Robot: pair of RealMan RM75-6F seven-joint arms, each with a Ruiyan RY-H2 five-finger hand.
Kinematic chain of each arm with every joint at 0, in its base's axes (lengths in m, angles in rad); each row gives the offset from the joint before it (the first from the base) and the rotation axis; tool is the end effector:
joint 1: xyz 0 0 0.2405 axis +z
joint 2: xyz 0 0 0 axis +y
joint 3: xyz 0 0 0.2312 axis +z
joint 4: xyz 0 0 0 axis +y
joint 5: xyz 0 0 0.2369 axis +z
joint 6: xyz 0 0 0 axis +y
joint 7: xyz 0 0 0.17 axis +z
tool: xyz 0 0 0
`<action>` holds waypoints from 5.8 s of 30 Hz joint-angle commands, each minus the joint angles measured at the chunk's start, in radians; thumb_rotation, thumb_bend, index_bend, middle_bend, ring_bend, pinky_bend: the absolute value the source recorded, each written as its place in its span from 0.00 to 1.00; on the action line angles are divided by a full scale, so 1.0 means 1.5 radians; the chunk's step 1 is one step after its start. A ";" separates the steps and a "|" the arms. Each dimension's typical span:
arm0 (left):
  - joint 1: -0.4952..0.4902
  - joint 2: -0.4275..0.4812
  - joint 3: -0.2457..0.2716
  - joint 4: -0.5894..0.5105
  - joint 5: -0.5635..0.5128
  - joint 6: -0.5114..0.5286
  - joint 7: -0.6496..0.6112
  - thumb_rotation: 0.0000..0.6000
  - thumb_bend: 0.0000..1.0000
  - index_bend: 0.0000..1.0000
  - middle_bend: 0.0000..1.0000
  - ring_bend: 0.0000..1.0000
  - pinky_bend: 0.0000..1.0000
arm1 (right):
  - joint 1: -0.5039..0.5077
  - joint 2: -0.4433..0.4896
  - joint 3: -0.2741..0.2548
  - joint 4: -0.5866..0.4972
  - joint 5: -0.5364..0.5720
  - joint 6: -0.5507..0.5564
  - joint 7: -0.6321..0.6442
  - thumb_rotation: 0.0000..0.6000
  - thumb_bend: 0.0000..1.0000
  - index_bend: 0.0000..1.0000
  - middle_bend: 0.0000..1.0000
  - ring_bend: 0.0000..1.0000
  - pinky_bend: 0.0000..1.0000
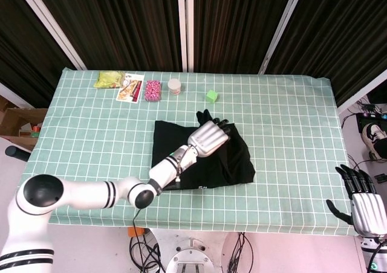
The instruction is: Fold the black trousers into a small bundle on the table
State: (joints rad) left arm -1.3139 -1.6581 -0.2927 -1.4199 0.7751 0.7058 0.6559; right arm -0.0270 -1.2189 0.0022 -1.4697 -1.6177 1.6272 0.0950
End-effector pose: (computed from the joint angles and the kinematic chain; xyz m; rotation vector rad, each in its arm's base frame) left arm 0.0840 0.3689 -0.1032 -2.2812 -0.5788 -0.9397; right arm -0.3137 -0.1616 0.1127 1.3535 -0.8988 0.9842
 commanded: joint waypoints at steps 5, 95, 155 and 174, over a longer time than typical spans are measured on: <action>-0.096 -0.093 0.002 0.133 -0.135 -0.012 0.051 1.00 0.60 0.62 0.28 0.10 0.20 | -0.002 0.001 0.001 0.006 0.007 -0.004 0.008 1.00 0.18 0.14 0.13 0.11 0.13; 0.470 0.224 0.216 -0.214 0.244 0.308 -0.228 1.00 0.05 0.20 0.18 0.08 0.19 | 0.524 -0.180 0.123 0.168 0.314 -0.651 -0.145 1.00 0.72 0.16 0.13 0.11 0.14; 0.518 0.218 0.172 -0.181 0.291 0.257 -0.234 1.00 0.05 0.20 0.18 0.08 0.19 | 0.338 -0.039 -0.080 -0.091 -0.032 -0.397 -0.115 1.00 0.76 0.22 0.18 0.13 0.18; 0.512 0.182 0.168 -0.134 0.324 0.249 -0.233 1.00 0.06 0.21 0.20 0.08 0.19 | 0.308 -0.051 -0.076 -0.039 0.017 -0.388 -0.112 1.00 0.72 0.23 0.17 0.13 0.18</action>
State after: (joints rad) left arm -0.5407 -1.3693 -0.0406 -1.6380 1.2397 1.0730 0.3064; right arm 0.4461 -1.3058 -0.1113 -1.5173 -1.5596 1.0000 -0.1038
